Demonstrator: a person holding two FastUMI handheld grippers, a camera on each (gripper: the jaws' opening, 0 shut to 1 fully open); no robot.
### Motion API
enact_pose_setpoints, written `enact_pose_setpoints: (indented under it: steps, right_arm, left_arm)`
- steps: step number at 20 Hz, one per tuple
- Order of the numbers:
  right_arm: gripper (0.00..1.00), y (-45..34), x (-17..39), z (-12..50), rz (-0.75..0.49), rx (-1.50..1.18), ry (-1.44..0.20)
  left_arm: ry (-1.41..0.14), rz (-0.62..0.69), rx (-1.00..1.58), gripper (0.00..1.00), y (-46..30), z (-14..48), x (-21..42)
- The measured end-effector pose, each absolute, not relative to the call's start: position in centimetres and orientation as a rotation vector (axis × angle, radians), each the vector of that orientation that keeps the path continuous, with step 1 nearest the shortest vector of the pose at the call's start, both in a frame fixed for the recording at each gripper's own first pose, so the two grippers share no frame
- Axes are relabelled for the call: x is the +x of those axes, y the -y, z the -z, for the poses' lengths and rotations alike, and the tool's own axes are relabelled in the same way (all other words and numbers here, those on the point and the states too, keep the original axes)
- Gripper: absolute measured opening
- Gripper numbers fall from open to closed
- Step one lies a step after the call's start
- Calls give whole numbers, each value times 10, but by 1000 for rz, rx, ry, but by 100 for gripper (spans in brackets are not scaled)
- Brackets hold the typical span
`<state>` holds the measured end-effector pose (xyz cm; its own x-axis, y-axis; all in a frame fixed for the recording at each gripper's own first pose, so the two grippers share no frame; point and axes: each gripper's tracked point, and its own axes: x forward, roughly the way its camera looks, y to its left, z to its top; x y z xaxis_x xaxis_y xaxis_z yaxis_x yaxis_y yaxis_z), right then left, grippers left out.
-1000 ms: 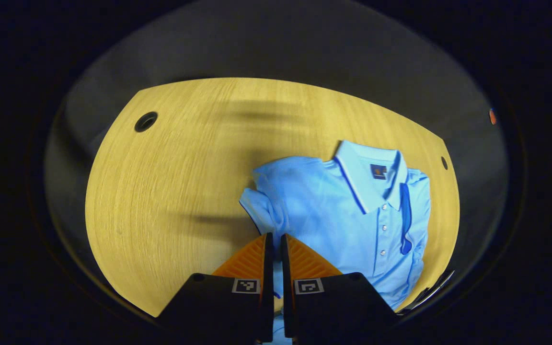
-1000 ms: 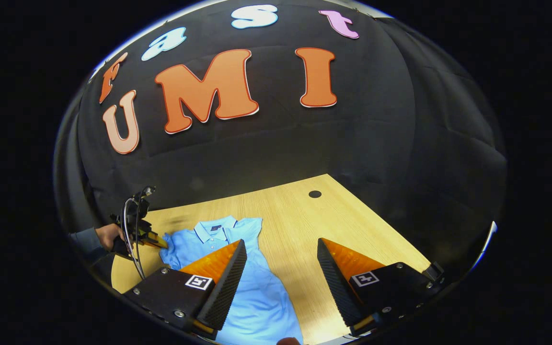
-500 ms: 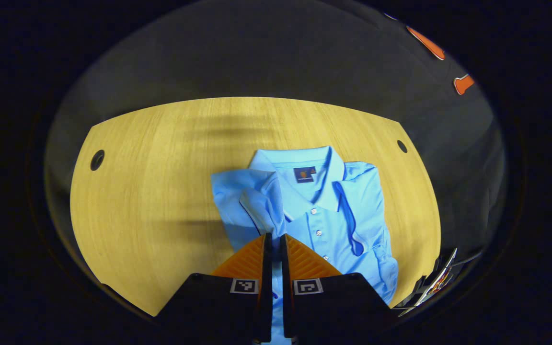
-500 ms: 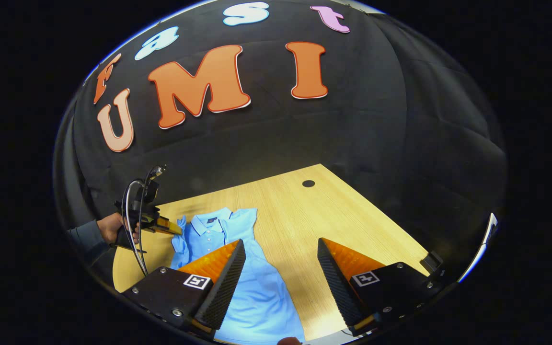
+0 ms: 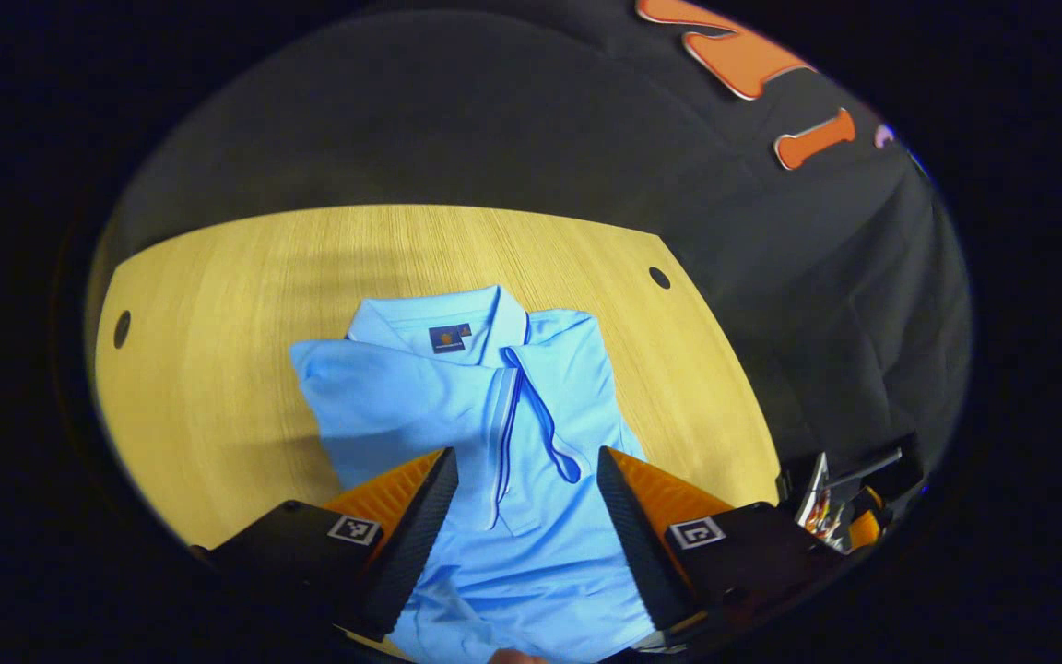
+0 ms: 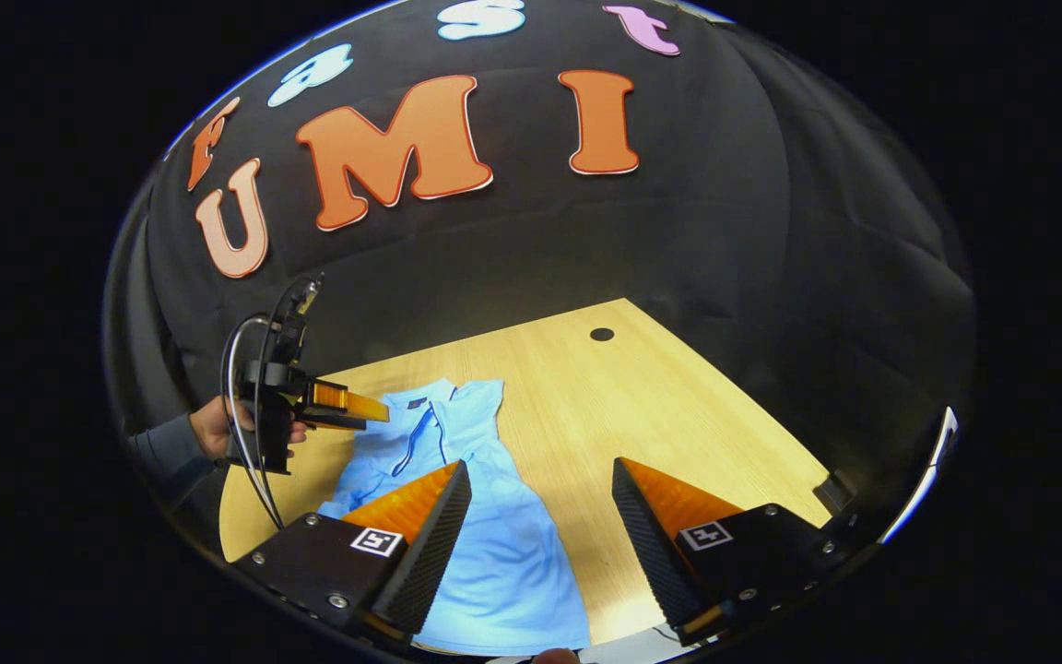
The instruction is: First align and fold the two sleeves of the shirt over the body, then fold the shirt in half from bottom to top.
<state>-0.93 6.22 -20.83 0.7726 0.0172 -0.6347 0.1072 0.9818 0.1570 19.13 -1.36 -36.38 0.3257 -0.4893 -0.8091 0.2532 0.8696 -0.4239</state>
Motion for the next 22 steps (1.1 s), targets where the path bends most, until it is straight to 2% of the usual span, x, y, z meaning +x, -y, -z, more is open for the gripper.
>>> enact_pose_setpoints:
  steps: [8, 13, 22]
  right_arm:
    - [95, -73, -29, 235, -88, 150, -768]
    - [95, -78, -52, 266, -153, 131, -849]
    - [96, -80, -116, 321, -232, 83, -1007]
  left_arm:
    - [-1068, 384, -171, 100, -29, 318, 113]
    - [-1093, 313, -61, 100, -60, 324, 46]
    - [-1187, 227, -15, 100, -82, 357, -79]
